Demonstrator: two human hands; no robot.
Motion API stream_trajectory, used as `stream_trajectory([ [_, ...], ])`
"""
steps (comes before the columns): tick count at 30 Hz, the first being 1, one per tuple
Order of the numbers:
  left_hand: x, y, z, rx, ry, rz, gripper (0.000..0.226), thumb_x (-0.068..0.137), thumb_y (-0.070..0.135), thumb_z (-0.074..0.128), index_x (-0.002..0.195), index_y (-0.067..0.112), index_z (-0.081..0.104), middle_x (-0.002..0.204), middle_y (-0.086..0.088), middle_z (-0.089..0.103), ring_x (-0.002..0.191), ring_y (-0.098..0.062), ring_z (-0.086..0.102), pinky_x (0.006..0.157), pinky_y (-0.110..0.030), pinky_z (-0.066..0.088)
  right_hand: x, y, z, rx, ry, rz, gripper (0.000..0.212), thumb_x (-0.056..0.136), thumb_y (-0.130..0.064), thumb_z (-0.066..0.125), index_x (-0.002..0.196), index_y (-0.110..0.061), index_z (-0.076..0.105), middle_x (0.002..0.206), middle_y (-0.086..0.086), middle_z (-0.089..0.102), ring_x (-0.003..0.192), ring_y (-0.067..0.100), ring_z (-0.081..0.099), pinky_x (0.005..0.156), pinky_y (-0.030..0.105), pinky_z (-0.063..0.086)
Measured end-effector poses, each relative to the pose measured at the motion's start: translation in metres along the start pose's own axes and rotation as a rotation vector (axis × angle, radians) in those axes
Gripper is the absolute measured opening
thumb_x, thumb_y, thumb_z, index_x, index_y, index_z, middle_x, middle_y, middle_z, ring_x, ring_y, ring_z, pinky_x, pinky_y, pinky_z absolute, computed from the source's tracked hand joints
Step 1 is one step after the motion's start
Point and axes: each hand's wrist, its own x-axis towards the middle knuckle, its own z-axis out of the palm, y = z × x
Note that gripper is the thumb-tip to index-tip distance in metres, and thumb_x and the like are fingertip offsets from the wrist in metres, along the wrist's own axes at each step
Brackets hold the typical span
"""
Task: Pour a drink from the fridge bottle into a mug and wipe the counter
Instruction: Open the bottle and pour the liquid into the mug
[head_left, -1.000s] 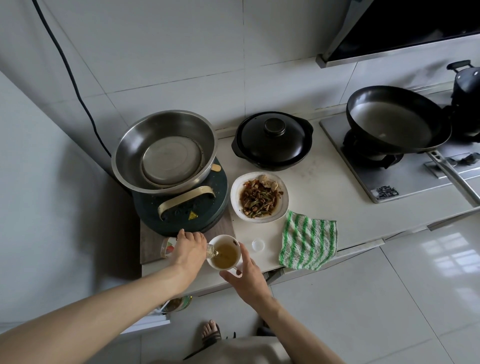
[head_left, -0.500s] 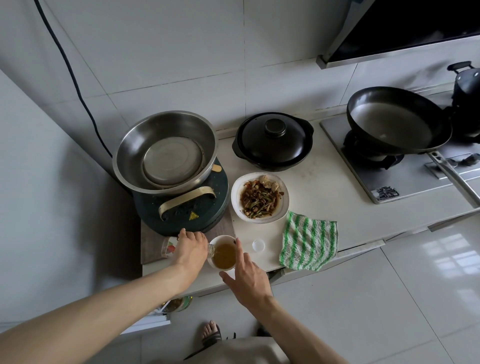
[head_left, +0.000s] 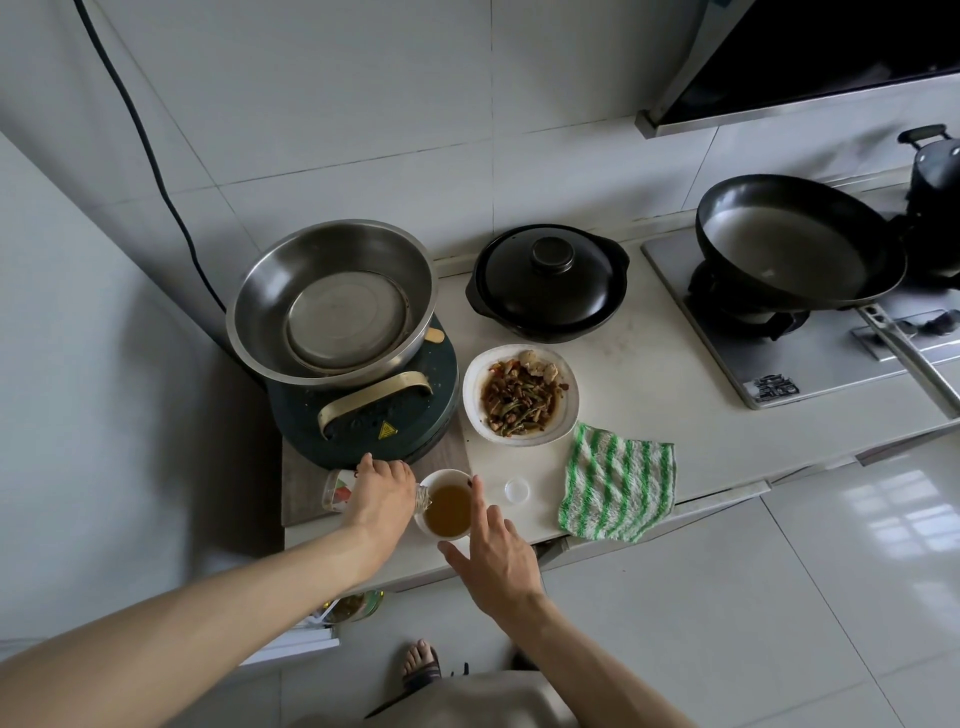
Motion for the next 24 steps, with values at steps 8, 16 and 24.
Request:
stream_trajectory([
  [8, 0.0010, 0.0028, 0.0023, -0.004, -0.005, -0.002, 0.072, 0.094, 0.013, 0.065, 0.149, -0.007, 0.024, 0.143, -0.028, 0.047, 0.131, -0.042, 0.049, 0.114, -0.051, 0.038, 0.0015, -0.0005, -0.0014, -0.024, 0.004, 0.010, 0.099, 0.095, -0.063, 0.049, 0.159, -0.022, -0.014, 0.132, 0.009, 0.052, 0.111, 0.026, 0.057, 0.085, 0.041, 0.053],
  [16, 0.0015, 0.0023, 0.0003, 0.034, 0.001, 0.005, 0.073, 0.094, 0.016, 0.067, 0.149, -0.006, 0.024, 0.143, -0.027, 0.048, 0.132, -0.041, 0.049, 0.114, -0.050, 0.037, 0.0022, -0.0004, -0.0014, -0.049, 0.005, 0.020, 0.098, 0.094, -0.065, 0.048, 0.159, -0.023, -0.011, 0.130, 0.009, 0.055, 0.110, 0.027, 0.059, 0.085, 0.041, 0.053],
  [24, 0.0014, 0.0016, -0.0020, 0.032, -0.007, 0.007, 0.068, 0.093, 0.015, 0.067, 0.146, -0.006, 0.029, 0.139, -0.026, 0.051, 0.129, -0.040, 0.051, 0.114, -0.050, 0.038, 0.0025, 0.0003, -0.0021, -0.053, 0.013, 0.023, 0.097, 0.094, -0.065, 0.048, 0.159, -0.023, -0.010, 0.130, 0.010, 0.056, 0.111, 0.027, 0.059, 0.087, 0.041, 0.053],
])
